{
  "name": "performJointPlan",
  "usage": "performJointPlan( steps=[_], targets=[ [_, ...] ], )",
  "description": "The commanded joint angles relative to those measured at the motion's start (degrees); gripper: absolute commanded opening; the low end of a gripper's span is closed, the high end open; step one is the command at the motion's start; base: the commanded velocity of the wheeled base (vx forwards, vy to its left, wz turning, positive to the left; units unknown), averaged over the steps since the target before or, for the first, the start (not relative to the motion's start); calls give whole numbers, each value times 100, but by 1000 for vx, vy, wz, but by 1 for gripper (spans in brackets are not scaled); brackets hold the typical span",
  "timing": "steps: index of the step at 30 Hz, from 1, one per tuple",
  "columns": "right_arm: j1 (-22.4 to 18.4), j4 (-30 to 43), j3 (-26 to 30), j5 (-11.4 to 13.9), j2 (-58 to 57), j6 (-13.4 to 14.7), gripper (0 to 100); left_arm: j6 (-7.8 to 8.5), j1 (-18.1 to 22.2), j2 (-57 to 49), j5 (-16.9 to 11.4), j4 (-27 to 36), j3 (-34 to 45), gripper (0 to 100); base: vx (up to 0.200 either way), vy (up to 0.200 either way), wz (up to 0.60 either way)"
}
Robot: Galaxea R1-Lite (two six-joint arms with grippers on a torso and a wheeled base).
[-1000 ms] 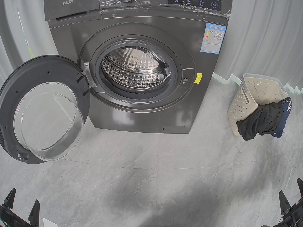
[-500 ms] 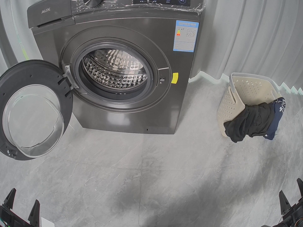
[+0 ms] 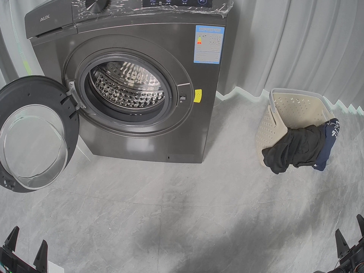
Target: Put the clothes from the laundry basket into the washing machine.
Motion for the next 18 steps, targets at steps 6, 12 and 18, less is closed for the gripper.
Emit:
performJointPlan(
  steps=[6,12,18],
  targets=[
    [2,2,92,-3,-68,-6,100,3,-8,-95,2,0,92,100,0,-200,0],
    [2,2,92,-3,-68,3,100,-6,1,-95,2,0,92,100,0,-200,0],
    [2,2,92,6,-68,3,100,-6,-8,-95,-7,0,92,100,0,-33,0]
  ],
)
